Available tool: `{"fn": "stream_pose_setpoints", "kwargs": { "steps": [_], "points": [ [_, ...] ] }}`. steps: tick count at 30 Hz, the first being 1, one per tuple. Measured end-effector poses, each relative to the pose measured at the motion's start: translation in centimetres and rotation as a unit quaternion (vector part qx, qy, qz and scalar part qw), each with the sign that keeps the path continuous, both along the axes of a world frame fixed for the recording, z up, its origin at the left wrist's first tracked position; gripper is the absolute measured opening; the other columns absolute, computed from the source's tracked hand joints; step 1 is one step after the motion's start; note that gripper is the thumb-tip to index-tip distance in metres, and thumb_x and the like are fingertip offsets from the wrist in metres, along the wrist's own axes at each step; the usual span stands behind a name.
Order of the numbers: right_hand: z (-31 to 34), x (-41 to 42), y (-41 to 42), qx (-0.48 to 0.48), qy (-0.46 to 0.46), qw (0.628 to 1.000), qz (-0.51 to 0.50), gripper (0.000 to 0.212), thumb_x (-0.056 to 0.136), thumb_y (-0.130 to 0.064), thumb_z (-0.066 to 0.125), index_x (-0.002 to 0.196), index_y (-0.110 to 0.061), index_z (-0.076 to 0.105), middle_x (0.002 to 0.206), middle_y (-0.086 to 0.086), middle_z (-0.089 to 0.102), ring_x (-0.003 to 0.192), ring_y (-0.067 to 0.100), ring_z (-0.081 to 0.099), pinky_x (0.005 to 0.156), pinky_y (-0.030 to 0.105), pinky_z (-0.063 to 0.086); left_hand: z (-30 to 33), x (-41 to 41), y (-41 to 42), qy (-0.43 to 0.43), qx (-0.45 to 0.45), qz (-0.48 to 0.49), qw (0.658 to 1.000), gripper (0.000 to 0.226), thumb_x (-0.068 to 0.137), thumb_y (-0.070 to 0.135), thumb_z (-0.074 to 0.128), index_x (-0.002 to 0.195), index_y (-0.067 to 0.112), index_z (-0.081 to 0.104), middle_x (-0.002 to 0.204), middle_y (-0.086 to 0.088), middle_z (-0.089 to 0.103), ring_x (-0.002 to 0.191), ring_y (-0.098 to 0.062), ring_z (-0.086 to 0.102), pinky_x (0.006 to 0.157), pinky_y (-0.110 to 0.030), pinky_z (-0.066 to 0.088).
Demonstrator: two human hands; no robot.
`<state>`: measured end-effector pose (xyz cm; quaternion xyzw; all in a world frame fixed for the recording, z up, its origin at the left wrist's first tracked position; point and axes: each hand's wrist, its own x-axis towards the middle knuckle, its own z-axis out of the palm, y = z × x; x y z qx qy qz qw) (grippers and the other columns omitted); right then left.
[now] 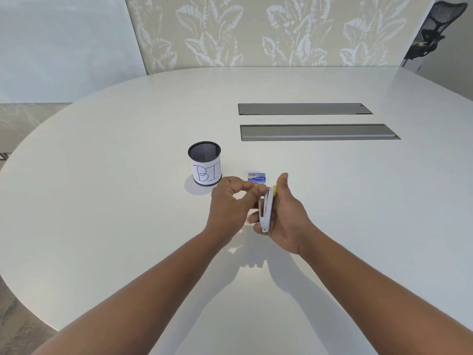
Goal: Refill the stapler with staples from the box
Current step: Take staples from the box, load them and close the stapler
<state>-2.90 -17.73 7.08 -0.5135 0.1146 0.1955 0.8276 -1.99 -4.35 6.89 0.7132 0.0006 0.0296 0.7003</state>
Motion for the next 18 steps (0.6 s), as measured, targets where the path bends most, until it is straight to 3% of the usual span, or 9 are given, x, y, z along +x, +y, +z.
{"fn": "stream_pose_setpoints", "kwargs": {
  "steps": [2, 5, 8, 12, 18],
  "points": [
    [-0.1, 0.1, -0.3, 0.034, 0.009, 0.999, 0.010, 0.074, 0.093, -0.077, 0.029, 0.106, -0.016, 0.069, 0.082, 0.009, 0.060, 0.051, 0.015, 0.046, 0.051, 0.024, 0.033, -0.3, 0.2, 0.3, 0.003, -0.006, -0.028, 1.000, 0.019, 0.089, 0.043, 0.072, 0.102, 0.029, 0.071, 0.110, -0.003, 0.067, 0.084, -0.009, 0.066, 0.083, -0.032, 0.051],
    [-0.2, 0.2, -0.8, 0.122, 0.026, 0.991, 0.052, 0.073, 0.093, -0.076, 0.030, 0.089, -0.014, 0.068, 0.070, 0.002, 0.049, 0.049, 0.012, 0.036, 0.050, 0.023, 0.028, -0.3, 0.1, 0.4, 0.051, -0.104, -0.119, 0.986, 0.031, 0.092, 0.051, 0.064, 0.115, 0.030, 0.063, 0.092, -0.001, 0.068, 0.078, -0.017, 0.062, 0.085, -0.041, 0.054],
    [-0.3, 0.0, -1.2, 0.179, 0.040, 0.981, 0.070, 0.071, 0.092, -0.076, 0.034, 0.085, -0.013, 0.067, 0.066, 0.002, 0.047, 0.046, 0.011, 0.036, 0.046, 0.020, 0.029, -0.1, -0.3, 0.0, 0.112, -0.176, -0.182, 0.961, 0.051, 0.083, 0.048, 0.073, 0.123, 0.019, 0.059, 0.077, 0.000, 0.061, 0.071, -0.021, 0.060, 0.074, -0.037, 0.059],
    [-0.9, -0.1, -0.9, 0.215, 0.025, 0.973, 0.085, 0.059, 0.091, -0.070, 0.043, 0.086, -0.015, 0.062, 0.059, -0.002, 0.051, 0.038, 0.009, 0.041, 0.037, 0.019, 0.030, -0.4, -0.9, -0.8, 0.135, -0.192, -0.234, 0.943, 0.061, 0.082, 0.029, 0.078, 0.133, 0.008, 0.052, 0.082, -0.005, 0.061, 0.062, -0.021, 0.065, 0.061, -0.031, 0.058],
    [-1.5, 0.0, -0.9, 0.222, 0.007, 0.970, 0.096, 0.058, 0.089, -0.069, 0.049, 0.084, -0.014, 0.064, 0.058, -0.002, 0.050, 0.036, 0.009, 0.042, 0.036, 0.019, 0.033, -0.5, -0.9, -1.2, 0.139, -0.183, -0.252, 0.940, 0.050, 0.078, 0.025, 0.077, 0.124, 0.014, 0.060, 0.073, -0.002, 0.062, 0.057, -0.016, 0.062, 0.057, -0.026, 0.056]
  ]
}}
